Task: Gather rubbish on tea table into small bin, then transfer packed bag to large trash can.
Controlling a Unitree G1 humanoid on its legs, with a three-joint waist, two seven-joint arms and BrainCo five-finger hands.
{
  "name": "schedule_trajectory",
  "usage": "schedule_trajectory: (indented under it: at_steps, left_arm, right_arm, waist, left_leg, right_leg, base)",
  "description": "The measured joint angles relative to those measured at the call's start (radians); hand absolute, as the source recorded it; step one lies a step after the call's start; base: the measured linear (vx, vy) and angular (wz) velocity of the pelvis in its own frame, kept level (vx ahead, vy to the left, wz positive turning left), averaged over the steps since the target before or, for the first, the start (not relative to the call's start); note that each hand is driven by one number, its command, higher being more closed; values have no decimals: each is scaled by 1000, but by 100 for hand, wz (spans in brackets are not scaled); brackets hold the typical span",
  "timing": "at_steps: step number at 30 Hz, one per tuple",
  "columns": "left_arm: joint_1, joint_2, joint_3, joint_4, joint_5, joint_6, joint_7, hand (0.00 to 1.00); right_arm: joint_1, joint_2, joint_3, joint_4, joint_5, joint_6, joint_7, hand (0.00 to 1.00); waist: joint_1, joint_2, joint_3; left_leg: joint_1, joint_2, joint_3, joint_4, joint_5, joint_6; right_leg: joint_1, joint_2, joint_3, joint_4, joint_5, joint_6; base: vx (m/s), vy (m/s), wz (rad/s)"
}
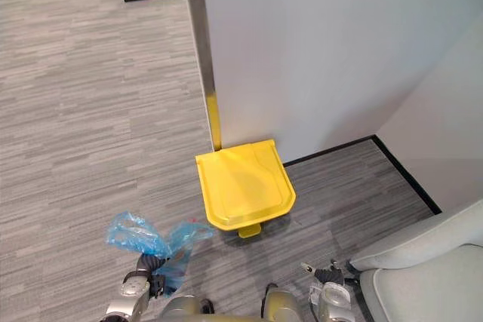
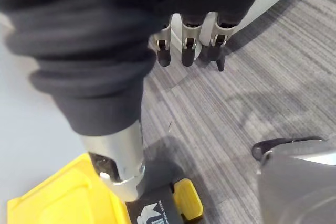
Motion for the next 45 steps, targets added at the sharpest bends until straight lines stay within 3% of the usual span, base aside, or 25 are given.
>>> schedule_trajectory:
  at_steps: [3,4,6,7,8,14,20,22,23,24,25,26,28,29,32,35,36,37,38,40,41,42,43,44,45]
  left_arm:
    - [-10,3,-3,0,0,1,0,100]
    - [-18,2,-5,0,1,1,0,100]
    - [-39,-5,-9,0,1,1,0,100]
    - [-63,-21,-13,-2,1,1,1,100]
    - [-85,-21,-21,-2,2,0,-2,100]
    - [-119,-20,-14,-24,21,-5,-5,100]
    - [-126,-31,1,-36,21,-8,-7,100]
    - [-123,-29,0,-70,21,-9,-7,100]
    - [-123,-27,0,-74,21,-9,-7,100]
    - [-99,-28,0,-77,21,-10,-7,100]
    - [-84,-24,0,-78,21,-10,-7,100]
    - [-74,-18,0,-81,21,-9,-6,100]
    - [-70,-21,-25,-113,20,-9,-10,100]
    - [-67,-21,-44,-153,20,-10,-20,100]
    - [-64,-21,-48,-165,19,-10,-23,100]
    - [-48,-21,-48,-253,17,-12,-19,100]
    - [-49,-22,-48,-267,10,-14,-18,100]
    - [-50,-15,-46,-279,4,-17,-17,100]
    - [-51,-17,-39,-287,-1,-18,-6,100]
    - [-56,-16,-37,-293,-3,-20,6,100]
    - [-71,-20,-40,-295,-19,-23,11,100]
    - [-79,-21,-39,-299,-23,-29,15,100]
    - [-97,-3,-37,-298,-28,-31,21,100]
    - [-110,1,-37,-299,-38,-33,23,100]
    - [-117,3,-36,-305,-42,-39,26,100]
  right_arm:
    - [2,24,-1,-24,0,4,0,0]
    - [0,26,0,-44,1,12,0,0]
    - [-1,19,-2,-53,1,19,-5,0]
    - [-14,3,-7,-68,0,19,-8,0]
    - [-23,2,-10,-98,1,18,-16,0]
    - [8,21,-100,-158,20,16,-15,0]
    - [29,41,-133,-171,89,17,-17,0]
    - [40,46,-130,-196,101,12,-16,0]
    - [38,47,-124,-194,103,13,-16,0]
    - [46,53,-97,-194,112,15,-14,0]
    - [50,54,-79,-193,118,17,-14,0]
    - [43,46,-46,-195,118,17,-13,0]
    - [25,31,13,-202,115,11,-7,0]
    - [10,25,66,-226,105,12,5,0]
    - [-40,24,164,-264,78,12,6,0]
    - [-110,15,281,-363,60,-9,6,0]
    - [-125,12,305,-375,54,-11,6,0]
    - [-138,15,328,-394,48,-11,5,0]
    - [-170,7,356,-396,43,-12,7,0]
    - [-254,-15,388,-412,40,-14,6,0]
    - [-292,-29,388,-450,40,-15,5,0]
    - [-313,-33,388,-463,41,-15,4,0]
    - [-338,-41,387,-470,42,-16,3,0]
    - [-360,-61,387,-469,42,-16,3,0]
    - [-427,-100,388,-471,44,-15,2,0]
  waist:
    - [-2,-18,16]
    - [-3,-19,29]
    - [-4,-26,47]
    - [-1,6,79]
    - [-1,19,91]
    - [-4,25,90]
    - [-8,22,84]
    - [-12,23,75]
    - [-6,19,72]
    - [-3,29,52]
    - [-11,19,42]
    - [-15,10,26]
    - [-17,35,14]
    - [-1,35,14]
    - [0,35,14]
    - [23,35,20]
    - [32,35,22]
    - [36,8,26]
    - [55,-2,35]
    - [59,10,42]
    - [79,31,51]
    - [106,16,67]
    - [102,-16,90]
    - [102,-40,99]
    - [109,-29,108]
  left_leg:
    - [35,-1,-17,46,-58,3]
    - [36,-1,-21,66,-76,0]
    - [49,-11,-47,109,-114,-30]
    - [62,7,-65,122,-132,-45]
    - [61,4,-74,107,-124,-51]
    - [138,18,-162,72,-106,-47]
    - [132,92,-173,65,-106,-52]
    - [131,119,-180,-6,-143,-103]
    - [126,122,-176,-7,-142,-108]
    - [121,137,-173,-22,-140,-111]
    - [121,136,-177,-27,-138,-115]
    - [116,141,-196,-34,-135,-121]
    - [63,156,-227,-39,-125,-130]
    - [24,161,-234,-37,-95,-134]
    - [-27,164,-241,-18,-70,-161]
    - [-104,182,-252,-19,-59,-149]
    - [-119,196,-256,-21,-59,-149]
    - [-130,174,-258,-20,-47,-171]
    - [-139,164,-284,-23,-41,-186]
    - [-256,153,-291,92,-44,-187]
    - [-317,153,-290,129,-41,-148]
    - [-311,163,-277,126,-41,-155]
    - [-311,143,-277,125,-35,-165]
    - [-315,129,-290,116,-21,-189]
    - [-350,127,-341,129,-12,-199]
  right_leg:
    - [-96,13,-59,-154,23,1]
    - [-122,30,-73,-279,62,11]
    - [-106,51,-88,-358,100,2]
    - [-92,60,-93,-345,117,21]
    - [-107,59,-88,-311,106,32]
    - [-118,62,-109,-129,-39,-49]
    - [-80,112,-170,-211,-12,-61]
    - [-94,130,-186,-247,19,-70]
    - [-98,133,-186,-253,26,-71]
    - [-128,155,-143,-187,34,-110]
    - [-137,163,-86,-147,12,-127]
    - [-133,174,-69,-165,-13,-91]
    - [-152,177,-114,-201,-1,-79]
    - [-180,175,-126,-208,6,-79]
    - [-190,167,-155,-231,22,-82]
    - [-210,158,-200,-300,51,-60]
    - [-230,156,-201,-257,64,-79]
    - [-229,142,-160,-203,48,-75]
    - [-228,143,-174,-231,67,-120]
    - [-244,140,-235,-304,88,-89]
    - [-254,157,-267,-322,68,-33]
    - [-292,154,-242,-206,58,-89]
    - [-288,139,-151,-108,61,-112]
    - [-259,121,-146,-156,91,-161]
    - [-260,127,-191,-208,103,-152]
  base:
    - [231,-36,26]
    - [253,-83,35]
    - [309,-81,36]
    - [329,-30,22]
    - [309,-32,23]
    - [242,-125,13]
    - [-2,-153,9]
    - [-131,-150,15]
    - [-132,-154,-6]
    - [-102,-152,1]
    - [-51,-177,18]
    - [13,-113,27]
    - [-1,-168,38]
    - [-20,-193,35]
    - [-56,-137,30]
    - [-127,-93,18]
    - [-146,-141,28]
    - [-65,-132,37]
    - [-106,-175,37]
    - [-166,-90,13]
    - [-182,-9,-19]
    - [-144,-12,-12]
    - [-65,-59,23]
    - [-58,-145,54]
    - [-41,-139,37]
